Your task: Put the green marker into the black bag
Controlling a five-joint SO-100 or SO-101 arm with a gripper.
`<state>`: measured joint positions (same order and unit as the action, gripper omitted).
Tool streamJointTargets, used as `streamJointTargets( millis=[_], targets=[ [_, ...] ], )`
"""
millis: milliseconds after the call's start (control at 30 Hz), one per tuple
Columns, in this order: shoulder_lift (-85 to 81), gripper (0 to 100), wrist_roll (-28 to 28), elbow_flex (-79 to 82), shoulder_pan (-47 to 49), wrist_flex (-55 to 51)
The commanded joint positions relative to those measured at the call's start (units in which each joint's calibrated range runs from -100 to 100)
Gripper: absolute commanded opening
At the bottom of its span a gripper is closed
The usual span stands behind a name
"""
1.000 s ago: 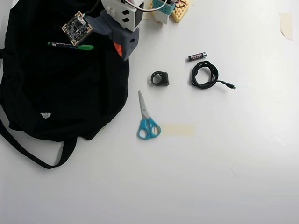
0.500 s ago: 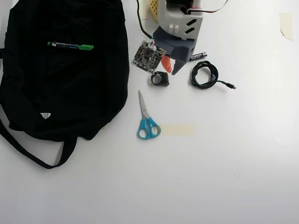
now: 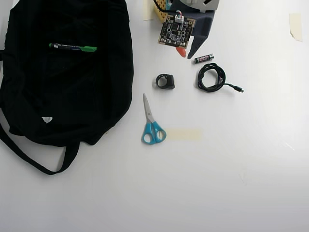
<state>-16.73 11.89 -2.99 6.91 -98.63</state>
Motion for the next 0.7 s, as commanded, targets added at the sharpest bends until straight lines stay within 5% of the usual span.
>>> streamJointTargets(
  millis=[0,233,667],
  targets=[
    [-5.3,2,-0.5,3.2,0.4,-0.5],
    [-13.2,2,-6.3,13.8,-0.8,-0.4],
    [-29.4,2,-7.9,36.3,-0.3,7.1]
  ],
)
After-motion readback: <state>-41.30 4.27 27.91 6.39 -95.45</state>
